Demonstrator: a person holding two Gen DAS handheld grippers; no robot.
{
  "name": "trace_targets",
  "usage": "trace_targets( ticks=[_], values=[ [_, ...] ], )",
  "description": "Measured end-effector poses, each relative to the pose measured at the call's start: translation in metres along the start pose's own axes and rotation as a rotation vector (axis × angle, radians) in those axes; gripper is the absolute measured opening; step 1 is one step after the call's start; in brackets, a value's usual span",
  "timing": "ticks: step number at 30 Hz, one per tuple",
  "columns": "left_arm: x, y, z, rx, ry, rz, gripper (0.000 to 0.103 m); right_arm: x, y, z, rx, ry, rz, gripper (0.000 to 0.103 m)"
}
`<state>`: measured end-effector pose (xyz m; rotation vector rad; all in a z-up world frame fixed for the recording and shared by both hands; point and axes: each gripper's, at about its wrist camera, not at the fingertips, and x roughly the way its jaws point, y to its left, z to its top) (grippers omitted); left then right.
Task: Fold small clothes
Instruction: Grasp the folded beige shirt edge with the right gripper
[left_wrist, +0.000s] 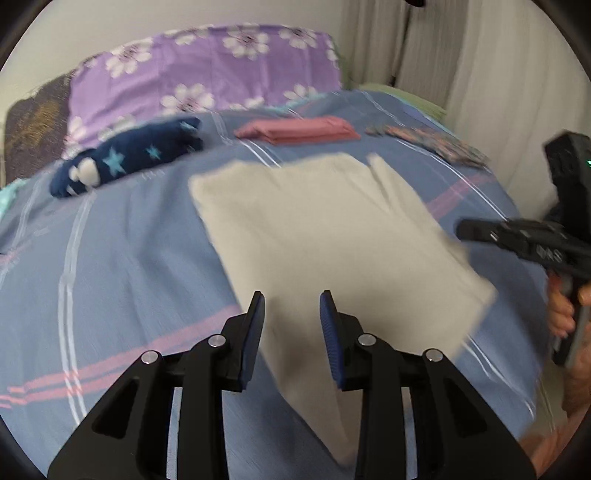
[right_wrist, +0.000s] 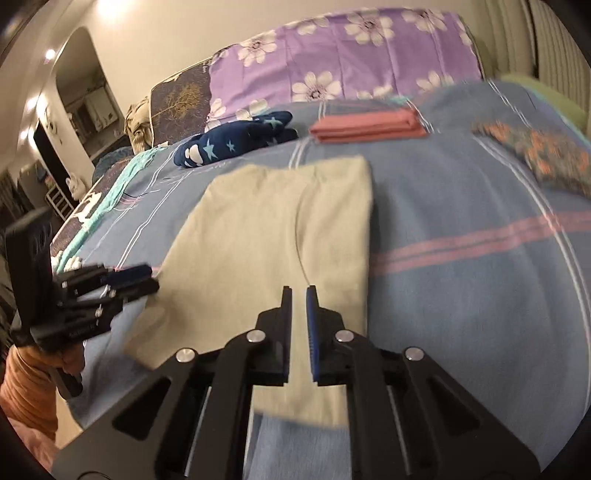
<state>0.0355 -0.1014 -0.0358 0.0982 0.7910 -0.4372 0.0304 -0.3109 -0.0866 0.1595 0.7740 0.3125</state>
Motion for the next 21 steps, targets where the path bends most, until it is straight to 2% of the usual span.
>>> trace_targets(
  ticks=[2, 5, 7, 8, 10, 12, 13, 16, 20, 21],
  values=[
    [0.009, 0.013, 0.016, -0.049, -0.030, 0.030, 0.033, 0.014, -0.002, 0.014, 0.007, 0.014, 0.017, 0.010],
    [0.021, 0.023, 0.038, -0.080, -0.063, -0.026, 0.033, 0.037, -0.004, 0.037, -0.004, 0.034, 0.034, 0.010],
    [0.034, 0.023, 0.050, -0.046, -0.058, -0.041, 0.033, 0.050, -0.010, 0.048, -0.012, 0.047, 0.004, 0.010],
    [0.044, 0.022, 0.054, -0.020, -0.040, -0.024, 0.033, 0.062, -0.017, 0.053, -0.009, 0.063, -0.042, 0.010],
    [0.063, 0.025, 0.056, -0.004, 0.012, 0.022, 0.034, 0.084, -0.033, 0.053, 0.034, 0.109, -0.094, 0.010],
    [0.091, 0.036, 0.048, 0.001, 0.075, 0.075, 0.036, 0.097, -0.051, 0.046, 0.108, 0.122, -0.056, 0.010],
    [0.094, 0.040, 0.043, -0.001, 0.055, 0.070, 0.042, 0.095, -0.057, 0.042, 0.133, 0.097, -0.021, 0.010],
    [0.089, 0.051, 0.042, -0.063, 0.046, 0.025, 0.044, 0.092, -0.061, 0.036, 0.128, 0.072, 0.006, 0.010],
    [0.089, 0.052, 0.039, -0.065, 0.044, 0.030, 0.046, 0.092, -0.063, 0.038, 0.133, 0.072, 0.013, 0.010],
    [0.090, 0.052, 0.038, -0.065, 0.046, 0.043, 0.055, 0.091, -0.063, 0.038, 0.131, 0.070, 0.012, 0.010]
  ],
)
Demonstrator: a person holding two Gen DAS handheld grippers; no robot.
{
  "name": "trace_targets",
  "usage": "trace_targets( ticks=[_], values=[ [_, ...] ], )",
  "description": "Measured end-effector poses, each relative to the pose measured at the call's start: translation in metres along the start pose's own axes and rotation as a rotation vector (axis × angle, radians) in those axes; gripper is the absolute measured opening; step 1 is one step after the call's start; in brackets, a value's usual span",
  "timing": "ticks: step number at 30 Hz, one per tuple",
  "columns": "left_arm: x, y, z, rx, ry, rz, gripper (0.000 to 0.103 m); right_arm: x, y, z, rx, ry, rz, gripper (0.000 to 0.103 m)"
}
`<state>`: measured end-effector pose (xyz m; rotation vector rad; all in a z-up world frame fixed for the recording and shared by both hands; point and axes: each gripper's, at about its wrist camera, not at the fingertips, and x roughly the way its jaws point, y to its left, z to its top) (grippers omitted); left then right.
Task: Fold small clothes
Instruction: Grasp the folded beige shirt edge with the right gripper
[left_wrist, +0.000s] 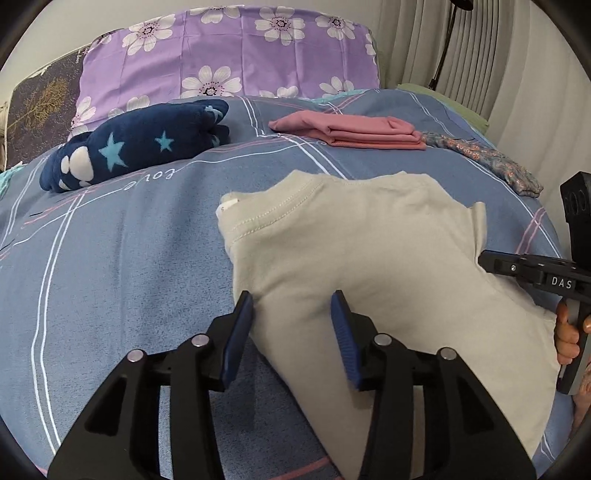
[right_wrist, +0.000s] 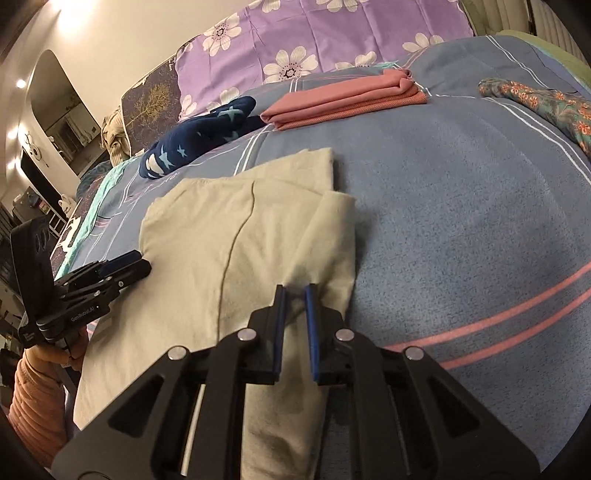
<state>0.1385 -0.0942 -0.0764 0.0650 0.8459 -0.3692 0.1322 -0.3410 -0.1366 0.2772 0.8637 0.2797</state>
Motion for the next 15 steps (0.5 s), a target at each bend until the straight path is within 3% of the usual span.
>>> trace_targets(
  ticks=[1, 2, 6, 9, 12, 15],
  values=[
    [0.001, 0.002, -0.002, -0.011, 0.009, 0.026, 0.067, -0.001, 0.001, 0.000, -0.004, -0.001, -0.004, 0.010],
    [0.000, 0.006, -0.003, -0.037, 0.013, 0.025, 0.068, 0.000, 0.002, -0.001, -0.007, -0.002, -0.007, 0.010],
    [-0.010, 0.023, -0.005, -0.149, 0.047, -0.086, 0.068, -0.003, 0.010, -0.002, -0.034, -0.004, -0.046, 0.013],
    [-0.016, 0.023, -0.012, -0.163, 0.070, -0.178, 0.069, -0.007, 0.019, -0.003, -0.069, -0.013, -0.101, 0.015],
    [-0.021, 0.018, -0.018, -0.157, 0.073, -0.241, 0.069, -0.011, 0.022, -0.004, -0.080, -0.017, -0.132, 0.026],
    [-0.019, 0.012, -0.021, -0.137, 0.077, -0.248, 0.069, -0.016, 0.023, -0.004, -0.086, -0.020, -0.154, 0.032]
  ],
)
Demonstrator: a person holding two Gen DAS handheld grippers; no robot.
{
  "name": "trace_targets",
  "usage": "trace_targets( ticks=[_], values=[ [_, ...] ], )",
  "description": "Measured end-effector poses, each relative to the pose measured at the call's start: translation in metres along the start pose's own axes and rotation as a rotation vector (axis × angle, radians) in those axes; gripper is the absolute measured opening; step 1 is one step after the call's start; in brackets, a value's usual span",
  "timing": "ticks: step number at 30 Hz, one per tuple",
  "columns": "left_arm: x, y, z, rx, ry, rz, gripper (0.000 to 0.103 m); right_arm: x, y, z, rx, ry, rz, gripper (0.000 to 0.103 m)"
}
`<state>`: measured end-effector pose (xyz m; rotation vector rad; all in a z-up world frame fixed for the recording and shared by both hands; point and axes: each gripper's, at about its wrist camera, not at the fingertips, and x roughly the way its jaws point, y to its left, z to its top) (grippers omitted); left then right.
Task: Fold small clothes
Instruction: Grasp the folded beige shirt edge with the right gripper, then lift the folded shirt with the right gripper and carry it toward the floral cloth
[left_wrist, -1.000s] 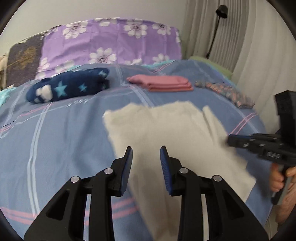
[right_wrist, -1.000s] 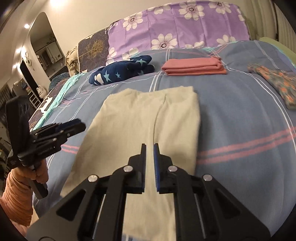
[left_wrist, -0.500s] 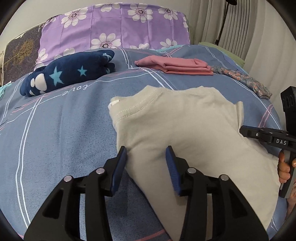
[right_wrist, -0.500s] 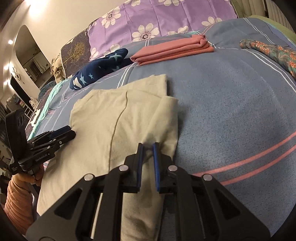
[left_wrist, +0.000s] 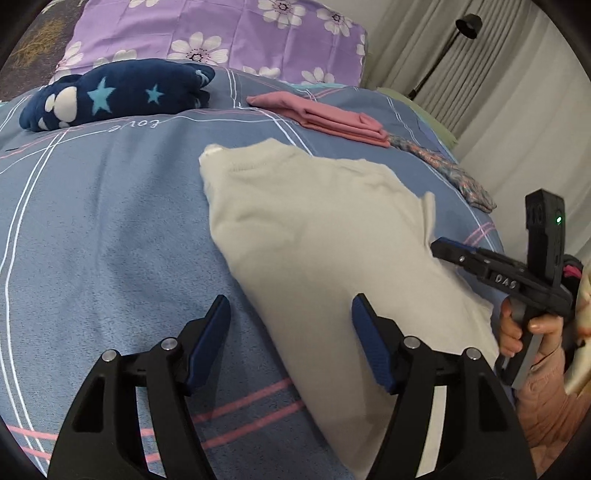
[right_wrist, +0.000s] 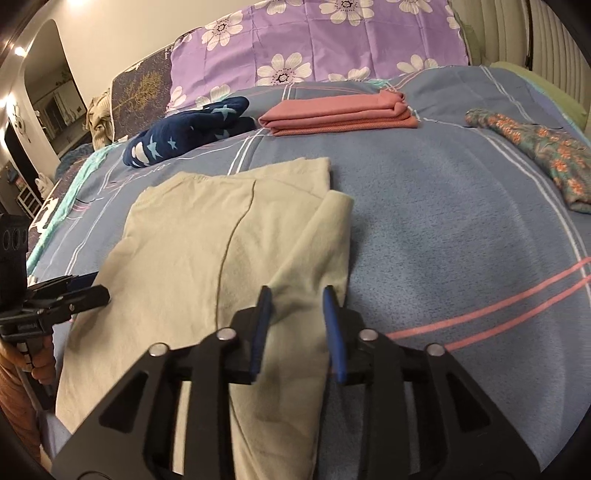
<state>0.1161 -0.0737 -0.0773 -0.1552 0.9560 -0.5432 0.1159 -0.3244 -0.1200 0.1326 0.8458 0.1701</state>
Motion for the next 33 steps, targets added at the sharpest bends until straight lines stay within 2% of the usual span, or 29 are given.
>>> trace_targets(
  ticks=[2, 9, 10, 13, 17, 19, 27, 29, 31, 33],
  values=[
    [0.003, -0.001, 0.001, -0.002, 0.000, -0.001, 0.069, -0.002, 0.000, 0.000, -0.002, -0.001, -0.005, 0.032],
    [0.007, -0.010, 0.003, 0.024, 0.015, -0.030, 0.068, -0.010, -0.018, 0.000, 0.048, 0.009, 0.010, 0.045],
    [0.007, -0.011, 0.002, 0.027, 0.015, -0.031, 0.068, -0.010, -0.021, 0.000, 0.059, 0.019, 0.034, 0.047],
    [0.007, -0.009, 0.003, 0.011, 0.018, -0.050, 0.068, -0.001, -0.036, -0.006, 0.120, 0.102, 0.185, 0.055],
    [0.005, -0.002, 0.004, -0.032, 0.023, -0.095, 0.068, 0.004, -0.049, -0.006, 0.158, 0.136, 0.273, 0.057],
    [0.008, -0.002, 0.005, -0.021, 0.028, -0.095, 0.068, 0.011, -0.053, -0.001, 0.167, 0.158, 0.347, 0.061],
    [0.026, -0.006, 0.020, 0.010, 0.057, -0.121, 0.070, 0.056, -0.044, 0.038, 0.148, 0.232, 0.488, 0.061],
    [0.026, -0.009, 0.021, 0.019, 0.054, -0.105, 0.070, 0.065, -0.036, 0.047, 0.129, 0.239, 0.489, 0.057],
    [0.024, -0.019, 0.021, 0.065, 0.042, -0.047, 0.053, 0.071, -0.023, 0.052, 0.092, 0.244, 0.445, 0.040],
    [0.020, -0.021, 0.022, 0.076, 0.026, -0.028, 0.038, 0.067, -0.015, 0.052, 0.059, 0.234, 0.421, 0.029]
  ],
)
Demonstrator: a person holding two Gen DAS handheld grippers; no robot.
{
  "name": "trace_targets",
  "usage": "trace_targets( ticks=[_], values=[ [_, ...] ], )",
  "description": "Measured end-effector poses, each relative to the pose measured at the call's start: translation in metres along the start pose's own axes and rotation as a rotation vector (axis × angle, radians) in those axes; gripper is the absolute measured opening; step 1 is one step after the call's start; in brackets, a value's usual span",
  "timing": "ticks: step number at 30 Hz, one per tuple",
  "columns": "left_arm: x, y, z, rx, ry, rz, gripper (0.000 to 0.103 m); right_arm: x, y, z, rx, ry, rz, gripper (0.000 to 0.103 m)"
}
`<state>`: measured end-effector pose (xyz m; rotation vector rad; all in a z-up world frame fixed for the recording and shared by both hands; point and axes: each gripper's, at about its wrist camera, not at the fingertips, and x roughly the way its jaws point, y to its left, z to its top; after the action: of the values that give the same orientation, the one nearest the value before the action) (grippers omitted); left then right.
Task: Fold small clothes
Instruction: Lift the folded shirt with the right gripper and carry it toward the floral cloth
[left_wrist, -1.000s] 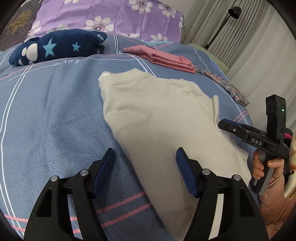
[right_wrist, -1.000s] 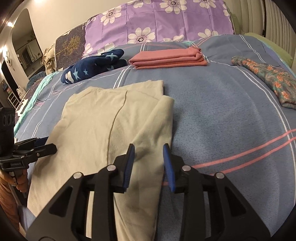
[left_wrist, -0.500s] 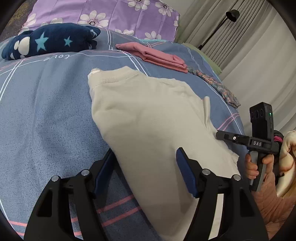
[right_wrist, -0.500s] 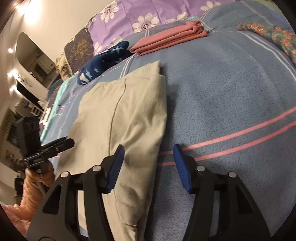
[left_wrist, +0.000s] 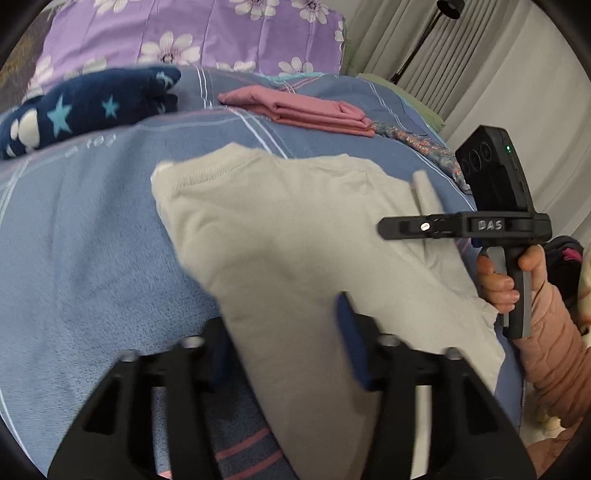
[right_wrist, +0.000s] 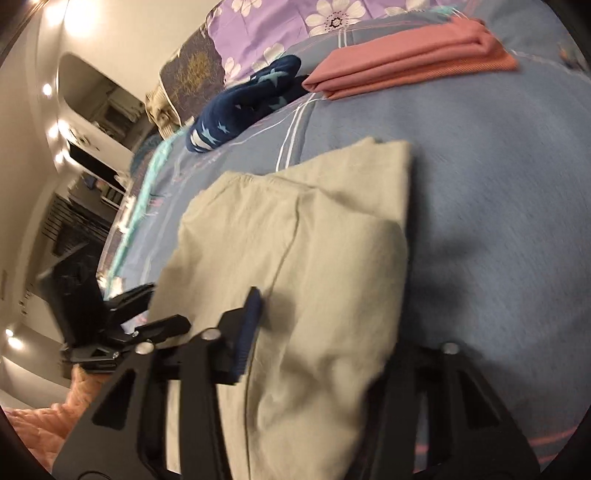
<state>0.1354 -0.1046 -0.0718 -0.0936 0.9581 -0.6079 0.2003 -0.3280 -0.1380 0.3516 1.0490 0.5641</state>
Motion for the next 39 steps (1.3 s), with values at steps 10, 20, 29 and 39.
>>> trace_targets(
  ticks=[10, 20, 29, 39],
  values=[
    [-0.058, -0.043, 0.022, 0.100, -0.140, 0.014, 0.021, -0.088, 0.057, -0.023, -0.133, -0.267, -0.127, 0.015],
    [-0.090, -0.150, 0.065, 0.308, -0.256, -0.033, 0.019, -0.224, 0.078, -0.056, -0.160, -0.586, -0.260, 0.015],
    [-0.069, -0.244, 0.107, 0.433, -0.310, -0.096, 0.018, -0.304, 0.053, -0.076, -0.103, -0.731, -0.425, 0.015],
    [-0.031, -0.319, 0.146, 0.519, -0.328, -0.127, 0.018, -0.356, 0.017, -0.072, -0.061, -0.828, -0.605, 0.015]
  ],
)
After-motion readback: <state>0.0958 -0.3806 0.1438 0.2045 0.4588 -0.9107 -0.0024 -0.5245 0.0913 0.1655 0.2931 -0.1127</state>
